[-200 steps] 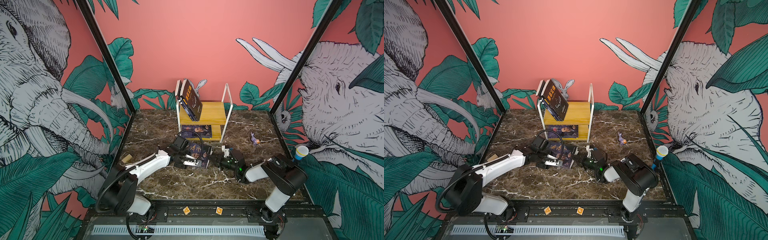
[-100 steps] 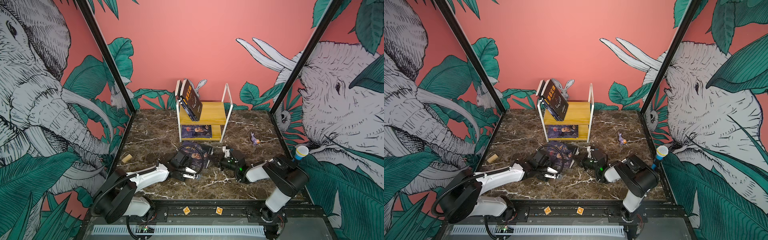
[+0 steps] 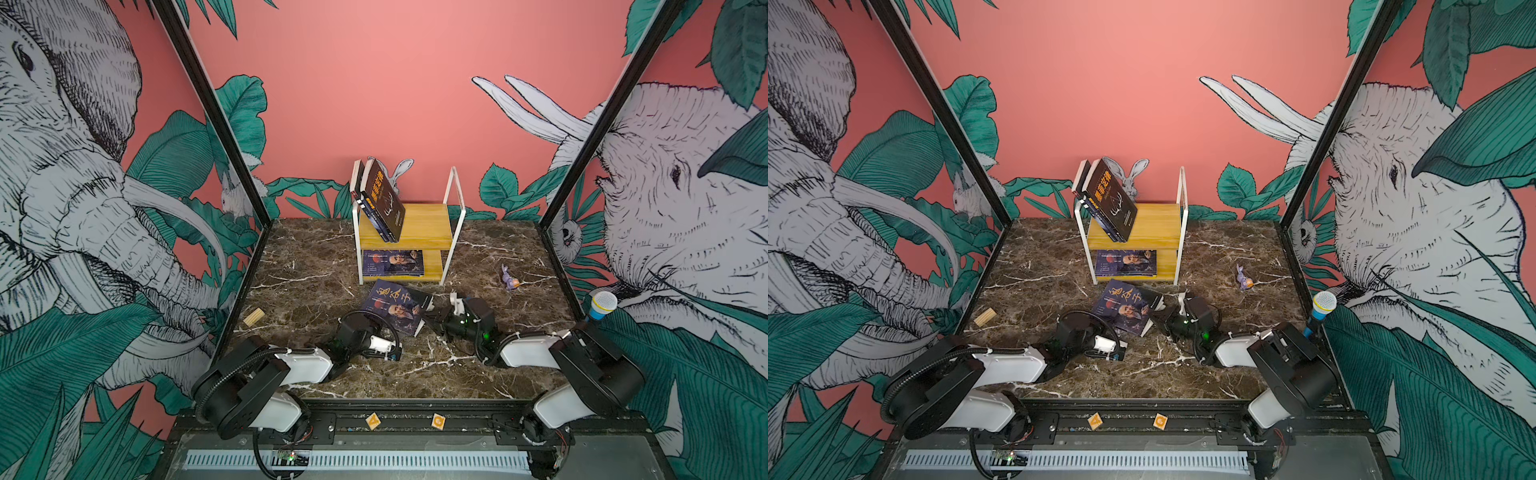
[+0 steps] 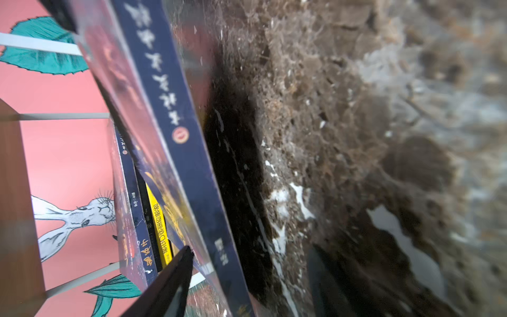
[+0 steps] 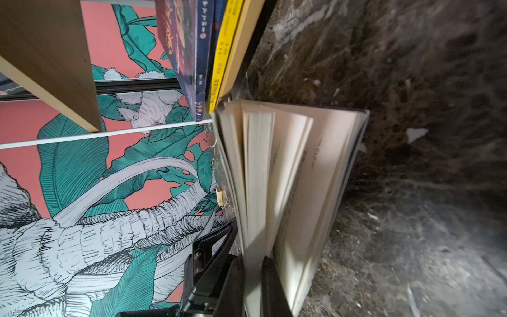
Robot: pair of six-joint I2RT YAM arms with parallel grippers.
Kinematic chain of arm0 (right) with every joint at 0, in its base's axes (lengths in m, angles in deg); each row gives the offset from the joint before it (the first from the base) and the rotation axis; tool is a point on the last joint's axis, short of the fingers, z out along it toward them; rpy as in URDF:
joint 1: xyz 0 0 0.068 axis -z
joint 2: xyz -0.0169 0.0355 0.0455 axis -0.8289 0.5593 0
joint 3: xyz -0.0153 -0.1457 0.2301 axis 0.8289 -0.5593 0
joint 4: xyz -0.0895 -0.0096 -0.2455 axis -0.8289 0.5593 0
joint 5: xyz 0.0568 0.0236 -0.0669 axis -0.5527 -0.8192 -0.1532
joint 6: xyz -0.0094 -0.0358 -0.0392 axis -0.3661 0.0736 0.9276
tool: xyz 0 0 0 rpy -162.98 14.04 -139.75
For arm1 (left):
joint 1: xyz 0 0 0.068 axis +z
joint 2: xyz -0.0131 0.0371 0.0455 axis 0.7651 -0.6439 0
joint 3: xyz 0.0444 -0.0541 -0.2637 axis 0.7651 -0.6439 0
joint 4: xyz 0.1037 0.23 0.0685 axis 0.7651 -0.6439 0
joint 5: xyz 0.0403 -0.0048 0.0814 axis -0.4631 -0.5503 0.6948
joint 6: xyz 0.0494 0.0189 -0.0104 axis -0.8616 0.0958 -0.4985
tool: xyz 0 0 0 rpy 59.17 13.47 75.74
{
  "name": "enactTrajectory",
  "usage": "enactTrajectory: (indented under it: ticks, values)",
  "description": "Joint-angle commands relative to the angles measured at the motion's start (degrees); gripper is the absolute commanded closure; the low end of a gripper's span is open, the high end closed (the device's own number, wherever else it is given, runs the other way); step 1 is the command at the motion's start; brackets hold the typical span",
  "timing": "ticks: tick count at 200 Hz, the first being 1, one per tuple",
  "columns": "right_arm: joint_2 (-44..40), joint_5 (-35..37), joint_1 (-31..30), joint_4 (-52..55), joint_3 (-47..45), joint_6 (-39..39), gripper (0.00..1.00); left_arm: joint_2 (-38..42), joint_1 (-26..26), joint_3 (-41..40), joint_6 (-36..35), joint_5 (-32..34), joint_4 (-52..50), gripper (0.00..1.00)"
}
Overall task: Stacking books/files
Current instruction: Pass the book.
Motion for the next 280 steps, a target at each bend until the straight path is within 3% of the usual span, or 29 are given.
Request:
enactTrajectory:
  ticks: [1, 31, 73, 135, 150, 181, 205, 243, 258, 265, 280]
  values:
    - [-1.4, 0.5, 0.3, -2.0, -0.2, -3.6, 1.0, 1.5, -0.1, -2.7, -2.2, -2.2, 6.2, 0.33]
    - [-1.6, -0.1, 0.3, -2.0, -0.2, -3.7, 1.0, 0.3, 0.0, -2.0, -0.8, -1.3, 5.2, 0.32]
    - [-1.6, -0.5, 0.3, -1.4, -0.6, -3.9, 1.0, -4.2, 0.1, 0.9, 0.0, 0.5, 11.6, 0.31]
    - [-1.6, -0.6, 0.2, -2.1, -1.4, -4.2, 1.0, -10.1, 0.0, 2.3, -0.2, -1.2, 15.9, 0.33]
    - [-1.7, -0.9, 0.3, -2.3, -1.5, -4.4, 1.0, -13.0, 0.0, 2.6, -1.2, -1.2, 19.6, 0.39]
    - [-2.0, -1.7, 0.3, -2.2, -1.9, -4.4, 1.0, -13.6, 0.1, 2.8, -2.0, -1.4, 21.3, 0.81]
    - [-2.9, -2.2, 0.3, -1.0, -2.3, -3.9, 1.0, -7.5, 0.0, 2.0, -2.5, -3.1, 14.9, 0.98]
    - [-7.9, -2.0, 0.2, 5.2, -2.8, -2.5, 0.58, -1.0, -0.7, 1.7, -7.7, -0.3, 10.1, 1.0]
    - [-11.4, -1.2, 0.3, 9.3, -3.1, -2.5, 0.26, 1.8, -1.7, 3.6, -9.3, 3.4, 3.8, 1.0]
    - [-13.3, -0.7, 0.2, 10.9, -3.2, -2.6, 0.02, 2.7, -2.0, 4.5, -10.4, 4.7, 1.2, 1.0]
    - [-17.2, 0.3, 0.1, 14.2, -3.4, -2.9, 0.01, 4.4, -2.5, 6.4, -11.4, 7.4, -3.1, 1.0]
